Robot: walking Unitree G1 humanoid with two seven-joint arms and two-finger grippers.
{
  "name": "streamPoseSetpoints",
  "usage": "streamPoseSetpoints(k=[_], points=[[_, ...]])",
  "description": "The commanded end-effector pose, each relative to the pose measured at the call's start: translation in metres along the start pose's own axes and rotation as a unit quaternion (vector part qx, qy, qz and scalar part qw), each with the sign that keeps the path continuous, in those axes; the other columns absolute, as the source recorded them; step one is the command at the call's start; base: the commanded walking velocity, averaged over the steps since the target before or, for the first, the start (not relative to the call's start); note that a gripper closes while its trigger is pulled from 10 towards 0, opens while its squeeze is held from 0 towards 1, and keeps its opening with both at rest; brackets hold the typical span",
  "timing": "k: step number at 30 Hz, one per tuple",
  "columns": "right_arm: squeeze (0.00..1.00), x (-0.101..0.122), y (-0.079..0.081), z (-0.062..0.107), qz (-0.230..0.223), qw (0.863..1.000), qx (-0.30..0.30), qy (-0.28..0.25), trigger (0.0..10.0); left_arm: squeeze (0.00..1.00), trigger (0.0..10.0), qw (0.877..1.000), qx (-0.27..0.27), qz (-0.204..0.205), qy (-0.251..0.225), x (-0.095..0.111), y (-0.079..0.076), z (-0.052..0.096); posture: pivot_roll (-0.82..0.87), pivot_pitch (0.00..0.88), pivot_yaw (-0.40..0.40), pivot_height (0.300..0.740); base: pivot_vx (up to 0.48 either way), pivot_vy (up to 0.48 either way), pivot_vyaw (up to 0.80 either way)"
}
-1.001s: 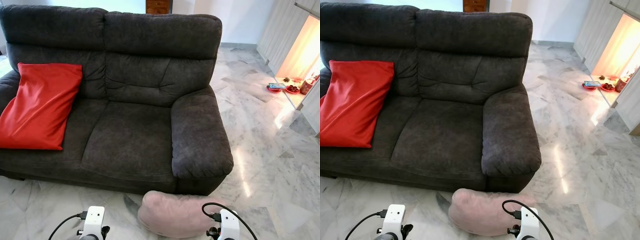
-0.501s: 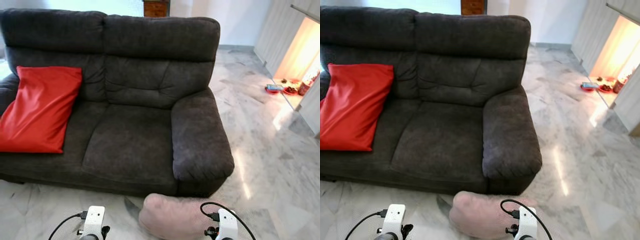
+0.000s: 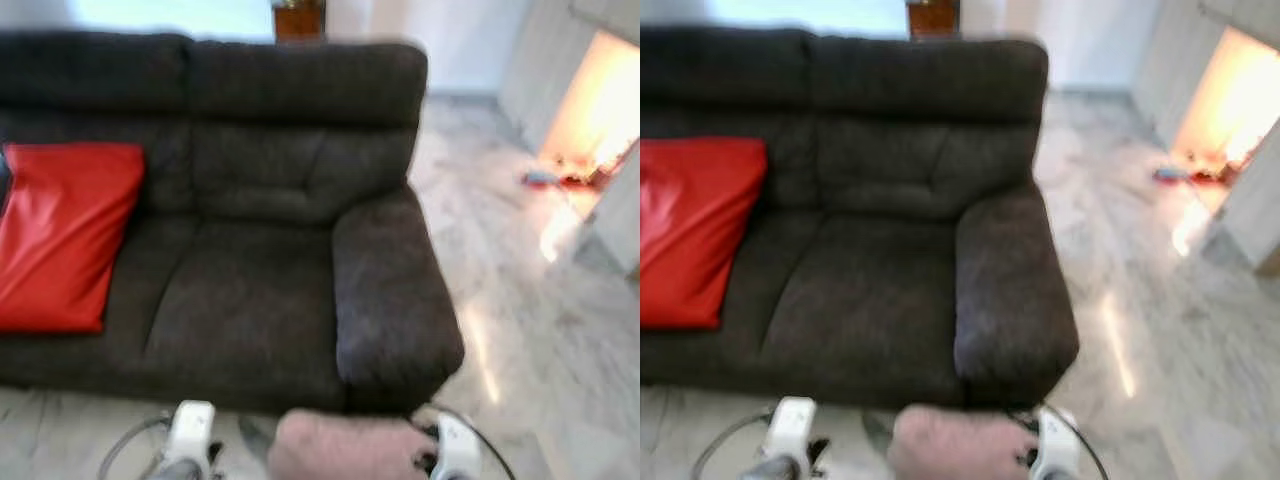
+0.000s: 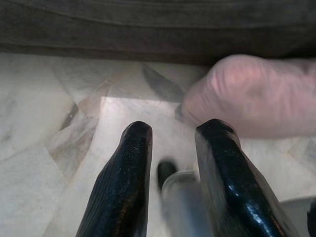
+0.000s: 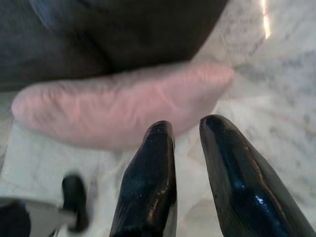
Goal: Move the pillow to the sofa from floor
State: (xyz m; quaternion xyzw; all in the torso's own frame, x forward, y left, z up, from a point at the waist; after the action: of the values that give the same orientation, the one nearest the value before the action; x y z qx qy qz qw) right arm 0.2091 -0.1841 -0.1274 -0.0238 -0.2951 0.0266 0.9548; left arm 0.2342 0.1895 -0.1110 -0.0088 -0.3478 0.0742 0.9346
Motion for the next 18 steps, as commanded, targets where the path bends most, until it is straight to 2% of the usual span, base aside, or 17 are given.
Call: streamPoseSetpoints(k=[1,11,18], points=[[0.0,0.01,0.0103,-0.0018,0.0,1.0,0.011,-0.012,10.0,0.0,10.0,1.0,0.016,-0.005,0.007,-0.0035,0.0143,0.002,0.05,0.0,-0.072,0.74,0.292,0.0,0.0],[0.0,0.0088,0.0061,-0.0014,0.004,1.0,0.01,-0.011,10.0,0.0,10.0,1.0,0.014,-0.008,0.013,-0.0077,0.0131,0.0026,0.05,0.0,-0.074,0.74,0.0,0.0,0.0],[0.0,0.0091,0.0088,-0.0014,-0.005,1.0,0.006,-0.015,10.0,0.0,10.0,1.0,0.014,-0.01,0.013,-0.0077,0.0132,0.0026,0.05,0.0,-0.073,0.74,0.0,0.0,0.0]])
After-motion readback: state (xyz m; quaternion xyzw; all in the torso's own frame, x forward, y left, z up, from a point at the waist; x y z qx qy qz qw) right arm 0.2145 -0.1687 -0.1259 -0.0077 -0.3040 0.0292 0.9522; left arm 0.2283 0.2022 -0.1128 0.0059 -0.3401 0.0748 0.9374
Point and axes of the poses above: a point about 5 cm out from each wrist's last joint towards the gripper, its own z axis pointing back from the gripper into the wrist, its own x axis along the axis of the wrist's last joint, y = z × x, the point moved 5 cm from there along -z, pointing out of the wrist towards the gripper, and after that the axes turned 12 degrees about z, right-handed, at the moved point
